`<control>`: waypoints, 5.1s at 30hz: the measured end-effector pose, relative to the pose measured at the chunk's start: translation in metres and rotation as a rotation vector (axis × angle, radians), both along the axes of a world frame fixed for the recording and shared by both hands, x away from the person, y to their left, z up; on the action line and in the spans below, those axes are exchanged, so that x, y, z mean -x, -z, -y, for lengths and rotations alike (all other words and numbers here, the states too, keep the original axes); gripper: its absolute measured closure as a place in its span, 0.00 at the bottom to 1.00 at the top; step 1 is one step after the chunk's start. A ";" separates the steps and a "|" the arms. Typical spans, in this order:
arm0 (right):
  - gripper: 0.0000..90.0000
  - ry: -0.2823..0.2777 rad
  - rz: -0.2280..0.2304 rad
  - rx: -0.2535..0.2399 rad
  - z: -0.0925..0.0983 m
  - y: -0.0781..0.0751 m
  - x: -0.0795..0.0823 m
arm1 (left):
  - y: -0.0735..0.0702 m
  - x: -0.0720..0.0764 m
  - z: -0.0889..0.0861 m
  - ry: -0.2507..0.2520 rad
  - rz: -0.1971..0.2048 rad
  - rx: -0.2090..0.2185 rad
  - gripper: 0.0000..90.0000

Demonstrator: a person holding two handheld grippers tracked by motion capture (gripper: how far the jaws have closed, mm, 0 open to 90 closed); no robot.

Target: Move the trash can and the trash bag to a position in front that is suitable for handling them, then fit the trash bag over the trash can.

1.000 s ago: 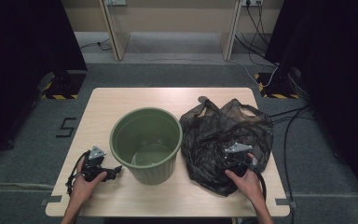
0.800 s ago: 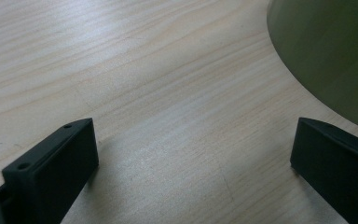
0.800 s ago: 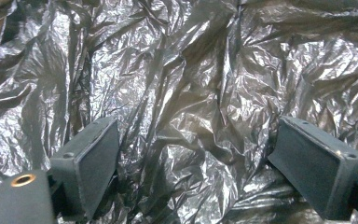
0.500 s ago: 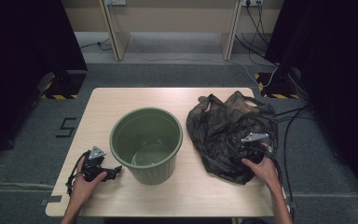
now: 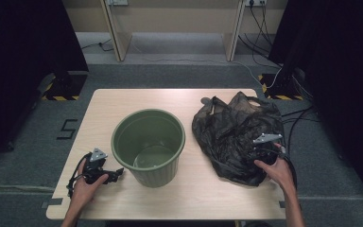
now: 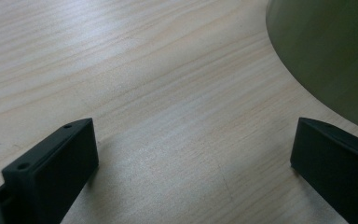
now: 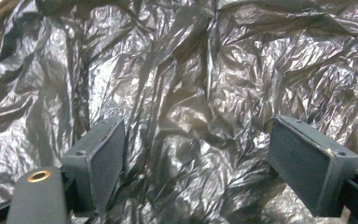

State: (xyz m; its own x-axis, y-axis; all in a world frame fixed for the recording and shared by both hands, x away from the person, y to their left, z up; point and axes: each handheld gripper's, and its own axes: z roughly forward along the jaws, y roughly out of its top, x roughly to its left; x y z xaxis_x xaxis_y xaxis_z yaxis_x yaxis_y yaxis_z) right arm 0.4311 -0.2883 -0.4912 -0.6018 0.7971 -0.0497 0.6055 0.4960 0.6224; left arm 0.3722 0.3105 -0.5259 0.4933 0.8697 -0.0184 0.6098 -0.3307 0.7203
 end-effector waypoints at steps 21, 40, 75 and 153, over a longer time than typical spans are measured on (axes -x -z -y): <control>0.19 0.110 0.192 -0.186 -0.081 -0.044 0.044 | -0.011 0.006 0.002 0.059 0.051 0.079 0.17; 0.21 0.043 0.169 -0.202 -0.150 -0.031 0.036 | -0.024 0.014 0.030 0.075 0.056 0.137 0.17; 0.27 0.068 0.200 -0.224 -0.151 -0.034 0.004 | -0.037 -0.033 0.077 0.048 0.088 0.146 0.19; 0.17 0.216 0.047 -0.057 -0.038 0.012 0.057 | -0.002 0.018 0.006 0.030 0.025 0.016 0.15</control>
State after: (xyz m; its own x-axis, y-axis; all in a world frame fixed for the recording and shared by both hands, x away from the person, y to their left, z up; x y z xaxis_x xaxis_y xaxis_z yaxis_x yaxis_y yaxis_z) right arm 0.3742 -0.2499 -0.5035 -0.4151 0.9094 -0.0253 0.6632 0.3215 0.6759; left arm 0.3546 0.3048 -0.5243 0.5199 0.8540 -0.0194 0.5813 -0.3371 0.7405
